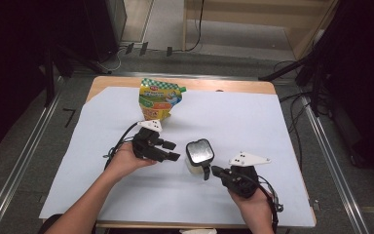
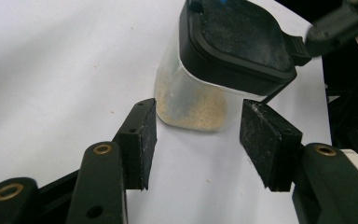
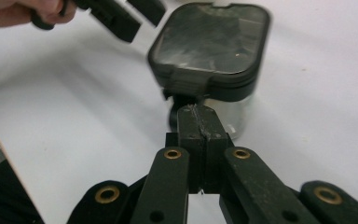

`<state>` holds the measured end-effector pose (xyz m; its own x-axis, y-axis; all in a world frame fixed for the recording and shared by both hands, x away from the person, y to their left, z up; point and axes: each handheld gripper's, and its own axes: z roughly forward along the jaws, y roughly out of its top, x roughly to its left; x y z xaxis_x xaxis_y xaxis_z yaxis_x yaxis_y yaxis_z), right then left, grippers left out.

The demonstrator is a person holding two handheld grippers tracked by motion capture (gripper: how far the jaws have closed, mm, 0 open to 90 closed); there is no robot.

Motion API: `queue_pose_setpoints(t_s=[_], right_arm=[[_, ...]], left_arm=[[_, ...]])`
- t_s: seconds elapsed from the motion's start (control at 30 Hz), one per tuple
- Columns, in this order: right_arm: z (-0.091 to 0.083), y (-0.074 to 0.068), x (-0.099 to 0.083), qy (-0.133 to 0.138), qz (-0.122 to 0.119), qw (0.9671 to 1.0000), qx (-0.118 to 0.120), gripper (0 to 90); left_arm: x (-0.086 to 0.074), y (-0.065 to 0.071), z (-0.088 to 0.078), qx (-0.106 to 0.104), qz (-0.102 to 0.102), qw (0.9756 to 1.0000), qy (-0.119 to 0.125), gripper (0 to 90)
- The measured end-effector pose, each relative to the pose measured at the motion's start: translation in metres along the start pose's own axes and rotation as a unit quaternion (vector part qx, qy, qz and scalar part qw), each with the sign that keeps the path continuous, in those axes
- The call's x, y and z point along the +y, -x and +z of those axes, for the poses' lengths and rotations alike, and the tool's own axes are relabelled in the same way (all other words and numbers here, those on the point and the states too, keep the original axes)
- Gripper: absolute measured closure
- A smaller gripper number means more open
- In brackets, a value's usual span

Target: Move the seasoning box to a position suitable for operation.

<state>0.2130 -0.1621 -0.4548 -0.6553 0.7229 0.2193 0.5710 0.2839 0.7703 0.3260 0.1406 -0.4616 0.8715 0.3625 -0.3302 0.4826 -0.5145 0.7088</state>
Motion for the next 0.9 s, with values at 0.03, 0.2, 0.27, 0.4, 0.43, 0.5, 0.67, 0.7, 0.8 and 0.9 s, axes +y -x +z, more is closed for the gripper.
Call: queue_pose_setpoints(t_s=[0.03, 0.2, 0.27, 0.4, 0.43, 0.5, 0.67, 0.7, 0.8, 0.9], right_arm=[[0.001, -0.003, -0.001, -0.002, -0.005, 1.0000, 0.003, 90.0], [0.008, -0.013, -0.003, -0.011, -0.019, 0.9997, 0.014, 90.0], [0.012, -0.016, -0.005, -0.015, -0.022, 0.9995, 0.018, 90.0], [0.021, -0.020, -0.007, -0.021, -0.027, 0.9992, 0.022, 90.0], [0.023, -0.021, -0.007, -0.023, -0.028, 0.9991, 0.023, 90.0], [0.026, -0.022, -0.007, -0.026, -0.030, 0.9990, 0.020, 90.0], [0.030, -0.018, -0.009, -0.031, -0.029, 0.9990, 0.015, 90.0], [0.031, -0.017, -0.009, -0.030, -0.026, 0.9990, 0.020, 90.0], [0.030, -0.016, -0.010, -0.029, -0.027, 0.9990, 0.020, 90.0], [0.029, -0.014, -0.010, -0.030, -0.024, 0.9991, 0.017, 90.0]], left_arm=[[0.000, -0.001, 0.000, -0.002, -0.001, 1.0000, 0.002, 46.3], [0.001, -0.002, 0.001, -0.003, -0.003, 1.0000, -0.002, 45.7], [0.001, -0.003, 0.000, -0.003, -0.003, 1.0000, -0.002, 45.5], [0.002, -0.004, -0.003, -0.001, -0.002, 1.0000, -0.001, 45.0], [0.002, -0.005, -0.003, -0.001, -0.005, 1.0000, -0.001, 45.0], [0.002, -0.005, -0.003, -0.002, -0.007, 1.0000, 0.000, 45.2], [0.004, -0.003, -0.007, -0.002, -0.001, 1.0000, 0.001, 47.9], [0.004, -0.003, -0.007, -0.002, 0.003, 1.0000, 0.001, 47.9], [0.004, -0.003, -0.008, 0.001, 0.002, 1.0000, 0.006, 47.9], [0.004, -0.005, -0.010, 0.006, -0.002, 0.9999, 0.010, 48.0]])
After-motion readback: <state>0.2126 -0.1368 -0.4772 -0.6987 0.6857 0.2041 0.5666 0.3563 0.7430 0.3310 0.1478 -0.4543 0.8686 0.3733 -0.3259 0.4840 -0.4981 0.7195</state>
